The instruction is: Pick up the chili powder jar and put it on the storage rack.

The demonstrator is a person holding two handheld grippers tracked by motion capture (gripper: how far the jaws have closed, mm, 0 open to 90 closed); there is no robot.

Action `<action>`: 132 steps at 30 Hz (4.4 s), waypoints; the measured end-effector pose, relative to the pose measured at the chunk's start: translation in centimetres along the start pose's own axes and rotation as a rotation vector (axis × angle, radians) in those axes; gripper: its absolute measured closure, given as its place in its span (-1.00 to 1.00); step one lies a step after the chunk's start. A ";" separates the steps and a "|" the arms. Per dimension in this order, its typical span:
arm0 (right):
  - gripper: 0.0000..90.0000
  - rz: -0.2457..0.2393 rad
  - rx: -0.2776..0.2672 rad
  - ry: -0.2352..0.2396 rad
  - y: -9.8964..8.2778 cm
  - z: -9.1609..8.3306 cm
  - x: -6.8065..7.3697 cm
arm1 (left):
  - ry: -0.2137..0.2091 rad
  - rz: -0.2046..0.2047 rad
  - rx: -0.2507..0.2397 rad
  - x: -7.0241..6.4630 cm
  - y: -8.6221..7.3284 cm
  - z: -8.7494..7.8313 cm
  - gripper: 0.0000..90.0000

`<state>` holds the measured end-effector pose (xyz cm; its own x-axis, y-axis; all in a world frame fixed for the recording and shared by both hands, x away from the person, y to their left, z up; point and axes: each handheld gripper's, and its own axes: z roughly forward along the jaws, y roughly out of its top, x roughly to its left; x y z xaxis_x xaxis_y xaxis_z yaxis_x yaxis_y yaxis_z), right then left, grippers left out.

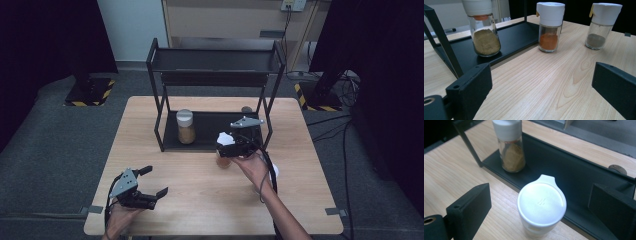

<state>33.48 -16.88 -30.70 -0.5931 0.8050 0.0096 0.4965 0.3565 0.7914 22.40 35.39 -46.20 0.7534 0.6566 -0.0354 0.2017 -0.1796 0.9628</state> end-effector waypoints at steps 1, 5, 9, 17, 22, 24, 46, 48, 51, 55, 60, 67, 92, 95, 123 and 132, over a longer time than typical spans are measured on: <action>-0.89 0.007 0.008 0.000 0.1 0.3 0.0 | 0.000 0.000 0.000 0.0 0.0 0.0 -0.96; -0.88 0.018 0.038 -0.008 0.6 1.4 0.2 | 0.000 0.000 -0.001 0.0 0.0 0.0 -0.96; -0.86 0.012 0.063 -0.043 1.0 2.3 0.7 | -0.001 0.000 0.000 0.0 0.0 0.0 -0.96; -0.81 0.031 0.120 -0.064 1.5 4.1 1.1 | -0.003 0.000 -0.002 0.1 0.0 0.0 -0.95; -0.72 0.003 0.153 -0.093 1.8 4.9 2.0 | -0.002 -0.001 -0.003 0.1 0.0 0.0 -0.95; -0.68 0.010 0.158 -0.099 1.8 5.1 2.1 | -0.003 0.000 -0.003 0.1 0.0 0.0 -0.95; -0.30 0.032 0.148 -0.088 0.7 5.7 1.6 | -0.006 0.007 0.002 0.1 0.0 0.0 -0.95; -0.30 0.032 0.148 -0.081 0.8 5.7 1.5 | -0.008 0.008 0.001 0.1 0.0 0.0 -0.95; -0.30 0.022 0.150 -0.077 0.9 5.5 1.7 | -0.009 0.006 0.001 0.2 0.0 0.0 -0.95; -0.30 0.000 0.147 -0.065 1.2 5.1 1.8 | -0.008 0.005 -0.001 0.2 0.0 0.0 -0.95; -0.30 -0.019 0.141 -0.050 1.9 4.5 1.9 | -0.008 0.005 0.001 0.2 0.0 0.1 -0.95; -0.30 -0.036 0.131 -0.035 3.1 4.0 1.8 | -0.009 0.004 0.000 0.2 0.0 0.1 -0.95; -0.30 -0.042 0.119 -0.027 7.8 6.3 1.3 | -0.007 -0.005 -0.006 0.3 -0.2 0.0 -0.96; -0.29 -0.048 0.115 -0.038 8.2 6.9 1.3 | -0.009 -0.005 -0.005 0.3 -0.2 0.0 -0.95; -0.30 0.006 0.133 -0.080 8.5 12.1 0.3 | -0.015 -0.008 -0.005 0.6 -0.3 0.0 -0.95; -0.30 0.015 0.138 -0.082 8.1 12.6 0.1 | -0.014 -0.008 -0.004 0.6 -0.3 0.1 -0.95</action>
<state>45.41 -7.89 -31.97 -0.5342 0.8447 -0.0342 0.5903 0.4016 0.7002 22.82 35.78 -46.48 0.7604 0.6477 -0.0472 0.2053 -0.1708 0.9637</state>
